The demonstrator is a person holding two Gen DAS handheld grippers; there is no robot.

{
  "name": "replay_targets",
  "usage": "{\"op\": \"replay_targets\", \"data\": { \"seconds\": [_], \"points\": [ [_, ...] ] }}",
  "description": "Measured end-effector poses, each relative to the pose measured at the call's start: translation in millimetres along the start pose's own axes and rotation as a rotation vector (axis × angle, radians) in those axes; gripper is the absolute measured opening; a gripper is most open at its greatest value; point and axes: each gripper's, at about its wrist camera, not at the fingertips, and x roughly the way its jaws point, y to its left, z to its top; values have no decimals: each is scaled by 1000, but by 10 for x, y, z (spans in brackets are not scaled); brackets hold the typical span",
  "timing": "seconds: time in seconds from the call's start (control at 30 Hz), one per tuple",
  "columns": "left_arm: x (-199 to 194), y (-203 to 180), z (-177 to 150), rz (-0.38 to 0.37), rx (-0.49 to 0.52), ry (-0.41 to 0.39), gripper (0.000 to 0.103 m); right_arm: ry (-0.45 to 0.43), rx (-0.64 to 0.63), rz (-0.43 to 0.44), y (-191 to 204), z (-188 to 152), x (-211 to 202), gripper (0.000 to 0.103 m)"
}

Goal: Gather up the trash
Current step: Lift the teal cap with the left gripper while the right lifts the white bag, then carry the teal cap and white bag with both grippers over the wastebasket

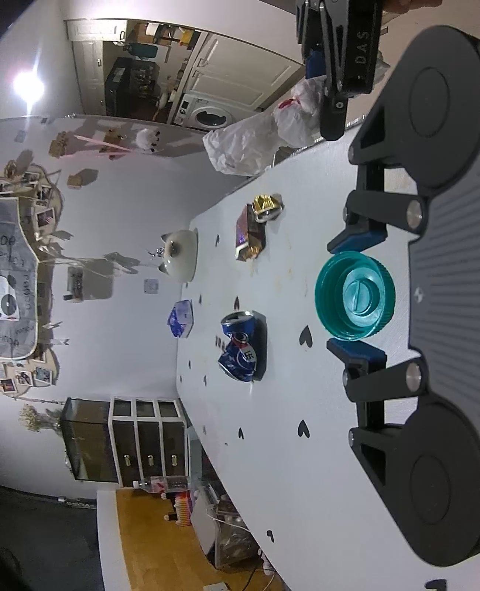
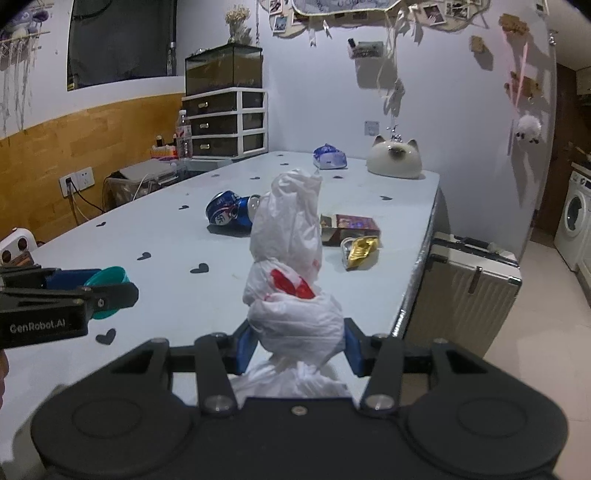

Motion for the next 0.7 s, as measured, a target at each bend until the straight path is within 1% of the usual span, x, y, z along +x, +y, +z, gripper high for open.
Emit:
{"op": "replay_targets", "data": {
  "seconds": [0.17,0.3,0.53,0.7],
  "points": [
    [-173,-171,-48,-21,0,-23,50,-21,8,-12,-94,-116,-290,50],
    [-290,-403,-89,-50,14,-41,50,-36,25,-39,-240,-220,-528,50],
    [-399,-923,-168,-124,53,-58,50,-60,68,-115,-632,-487,-980,50],
    [-411,-1323,-261,-189,74,-51,50,-56,99,-181,-950,-739,-1245,50]
  ]
}}
